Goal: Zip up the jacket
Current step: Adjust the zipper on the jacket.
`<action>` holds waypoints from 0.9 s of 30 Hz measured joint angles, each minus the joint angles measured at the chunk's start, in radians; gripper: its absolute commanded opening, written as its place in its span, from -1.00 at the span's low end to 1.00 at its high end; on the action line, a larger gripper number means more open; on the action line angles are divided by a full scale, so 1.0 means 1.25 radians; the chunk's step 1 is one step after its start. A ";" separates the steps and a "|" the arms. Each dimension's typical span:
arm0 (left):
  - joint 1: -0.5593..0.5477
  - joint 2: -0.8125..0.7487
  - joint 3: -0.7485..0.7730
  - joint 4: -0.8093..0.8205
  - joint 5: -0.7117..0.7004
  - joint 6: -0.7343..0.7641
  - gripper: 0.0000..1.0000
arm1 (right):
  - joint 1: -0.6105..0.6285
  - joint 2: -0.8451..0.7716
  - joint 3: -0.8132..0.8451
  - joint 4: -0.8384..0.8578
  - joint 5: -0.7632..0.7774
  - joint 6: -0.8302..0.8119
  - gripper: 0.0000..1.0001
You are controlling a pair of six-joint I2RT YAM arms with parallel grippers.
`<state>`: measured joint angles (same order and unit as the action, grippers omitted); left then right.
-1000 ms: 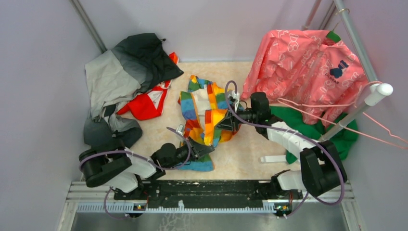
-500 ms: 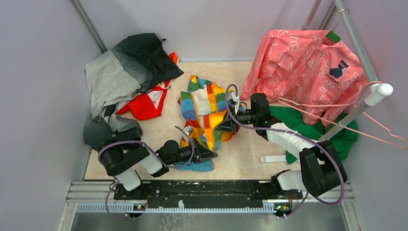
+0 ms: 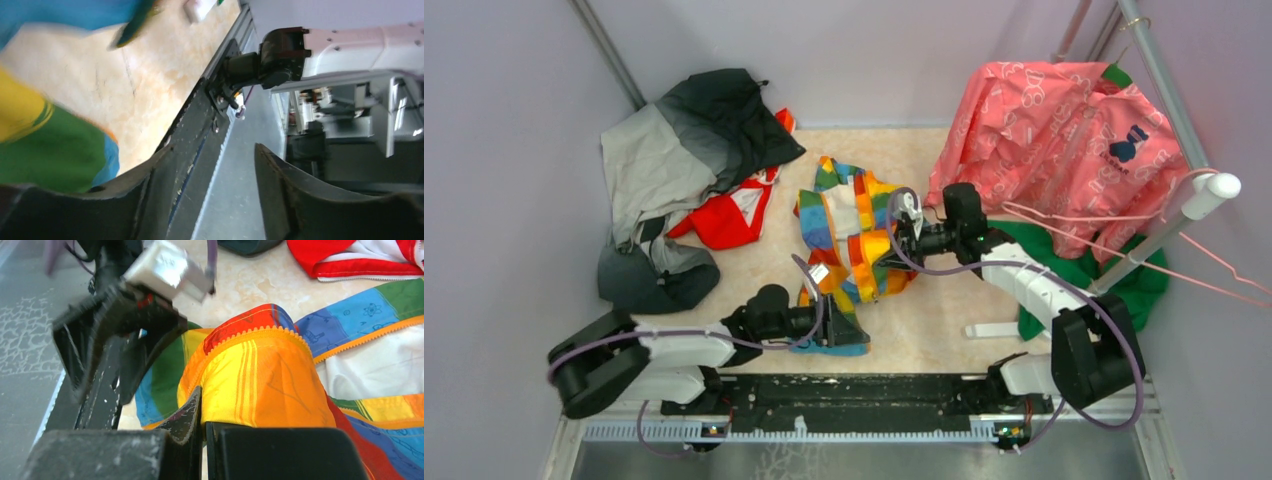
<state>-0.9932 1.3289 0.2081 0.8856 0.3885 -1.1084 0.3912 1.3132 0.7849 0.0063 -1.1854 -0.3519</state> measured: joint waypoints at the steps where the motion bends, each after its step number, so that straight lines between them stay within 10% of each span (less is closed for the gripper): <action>1: 0.000 -0.054 0.008 -0.056 0.000 0.053 0.61 | 0.000 0.000 0.008 -0.027 -0.004 -0.027 -1.00; 3: 0.000 -0.169 0.026 -0.157 -0.015 0.156 0.95 | 0.003 0.001 0.021 -0.092 -0.015 -0.088 -1.00; 9: 0.023 -0.400 0.033 -0.284 -0.122 0.351 0.96 | 0.012 0.033 0.078 -0.284 -0.052 -0.231 -1.00; 27: 0.121 -0.042 0.166 -0.109 -0.037 0.412 0.54 | 0.027 0.045 0.091 -0.383 -0.066 -0.292 -1.00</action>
<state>-0.8425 1.2770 0.4156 0.7490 0.3428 -0.5938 0.4255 1.3697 0.8982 -0.4725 -1.2682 -0.7170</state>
